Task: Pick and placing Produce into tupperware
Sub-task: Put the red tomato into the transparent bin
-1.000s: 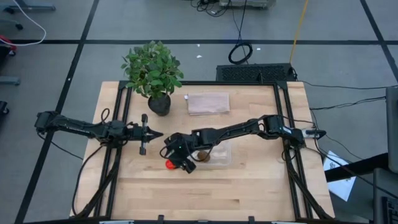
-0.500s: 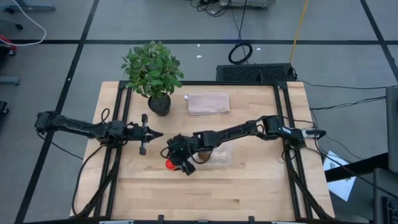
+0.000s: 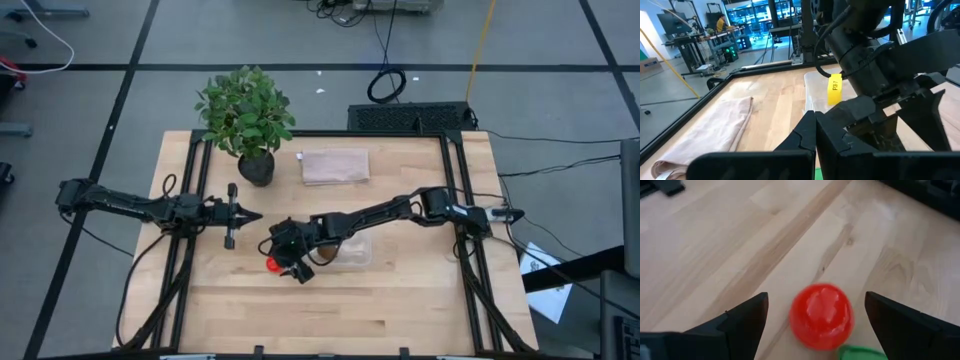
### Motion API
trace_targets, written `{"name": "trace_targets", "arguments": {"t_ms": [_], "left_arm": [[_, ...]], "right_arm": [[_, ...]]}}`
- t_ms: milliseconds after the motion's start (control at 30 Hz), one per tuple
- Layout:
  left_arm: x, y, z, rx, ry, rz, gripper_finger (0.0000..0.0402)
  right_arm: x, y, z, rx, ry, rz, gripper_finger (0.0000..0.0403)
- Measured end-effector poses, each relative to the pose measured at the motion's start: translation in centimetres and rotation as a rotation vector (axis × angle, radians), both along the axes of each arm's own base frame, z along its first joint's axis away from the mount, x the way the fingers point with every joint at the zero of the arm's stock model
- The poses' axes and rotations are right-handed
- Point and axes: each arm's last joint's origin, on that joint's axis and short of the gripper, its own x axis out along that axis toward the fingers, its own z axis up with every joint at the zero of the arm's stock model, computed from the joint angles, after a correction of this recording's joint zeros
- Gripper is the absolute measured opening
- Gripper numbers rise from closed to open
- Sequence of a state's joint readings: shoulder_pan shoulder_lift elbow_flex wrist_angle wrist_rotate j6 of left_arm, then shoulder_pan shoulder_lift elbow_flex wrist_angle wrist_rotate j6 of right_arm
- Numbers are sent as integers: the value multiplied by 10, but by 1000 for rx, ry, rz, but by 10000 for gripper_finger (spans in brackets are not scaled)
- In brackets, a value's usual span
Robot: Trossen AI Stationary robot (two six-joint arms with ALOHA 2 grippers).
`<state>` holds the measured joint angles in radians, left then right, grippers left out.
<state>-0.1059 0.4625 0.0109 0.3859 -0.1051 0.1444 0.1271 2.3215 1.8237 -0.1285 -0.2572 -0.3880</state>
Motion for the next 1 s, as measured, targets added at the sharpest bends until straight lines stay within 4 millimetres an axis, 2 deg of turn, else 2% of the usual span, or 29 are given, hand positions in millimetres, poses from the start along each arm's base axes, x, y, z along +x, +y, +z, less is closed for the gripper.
{"name": "trace_targets", "arguments": {"t_ms": [467,1000], "left_arm": [[0,0,0,1,1,0,1],[0,0,0,4,1,0,1]], "right_arm": [[4,-1,-17,-15,11,-22,325],[1,3,-19,-32,28,3,322]]}}
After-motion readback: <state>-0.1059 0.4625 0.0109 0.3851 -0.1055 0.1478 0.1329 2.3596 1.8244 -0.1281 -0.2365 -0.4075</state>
